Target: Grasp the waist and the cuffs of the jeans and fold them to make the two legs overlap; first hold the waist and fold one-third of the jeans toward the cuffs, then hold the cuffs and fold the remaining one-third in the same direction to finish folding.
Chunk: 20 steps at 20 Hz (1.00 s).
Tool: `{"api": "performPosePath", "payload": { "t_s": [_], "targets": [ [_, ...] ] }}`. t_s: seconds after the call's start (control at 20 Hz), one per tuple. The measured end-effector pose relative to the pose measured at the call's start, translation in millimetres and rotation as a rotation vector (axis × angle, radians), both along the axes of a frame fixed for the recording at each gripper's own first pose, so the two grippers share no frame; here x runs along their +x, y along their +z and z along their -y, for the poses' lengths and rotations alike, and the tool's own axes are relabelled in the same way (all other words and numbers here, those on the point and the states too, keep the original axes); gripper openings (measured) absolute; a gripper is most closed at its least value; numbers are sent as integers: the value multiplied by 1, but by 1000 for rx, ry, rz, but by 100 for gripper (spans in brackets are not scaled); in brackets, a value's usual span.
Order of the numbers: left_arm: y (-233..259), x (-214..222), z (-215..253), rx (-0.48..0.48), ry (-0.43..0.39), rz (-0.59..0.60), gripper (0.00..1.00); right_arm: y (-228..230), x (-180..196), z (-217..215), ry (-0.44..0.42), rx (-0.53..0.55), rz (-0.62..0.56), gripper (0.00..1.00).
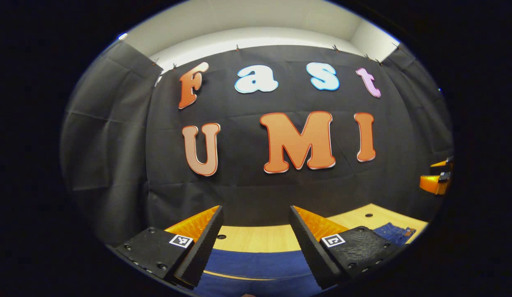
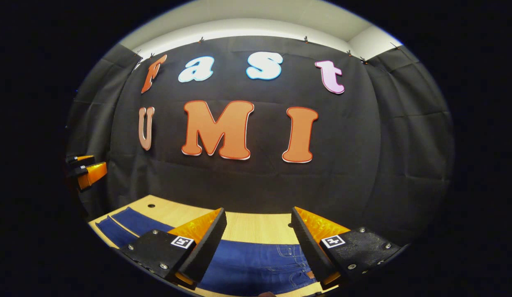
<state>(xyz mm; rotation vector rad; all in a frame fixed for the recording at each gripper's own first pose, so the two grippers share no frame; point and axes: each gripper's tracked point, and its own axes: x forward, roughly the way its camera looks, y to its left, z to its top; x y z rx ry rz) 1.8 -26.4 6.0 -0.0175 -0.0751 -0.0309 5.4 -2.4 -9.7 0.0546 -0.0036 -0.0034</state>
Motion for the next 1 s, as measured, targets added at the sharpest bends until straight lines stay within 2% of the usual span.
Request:
{"api": "performPosePath", "payload": {
  "t_s": [0.05, 0.25, 0.45, 0.7, 0.85, 1.0],
  "targets": [
    [-9, 3, -4, -17, 21, -17, 99, 1, 2, -6, 10, 8, 11, 96],
    [-11, 5, -9, -7, 16, -31, 99, 1, 7, -14, 37, -21, 22, 96],
    [-28, 4, -30, 0, 36, -70, 99, -21, 10, -5, 33, -13, -39, 96],
    [-65, 3, -66, -29, 56, -171, 97, -76, 14, 24, -11, 67, -209, 97],
    [-85, 0, -84, -105, 53, -218, 98, -106, 13, 47, -64, 142, -306, 97],
    [-112, -3, -124, -139, 144, -263, 98, -139, 11, 62, -99, 234, -411, 97]
  ]
}}
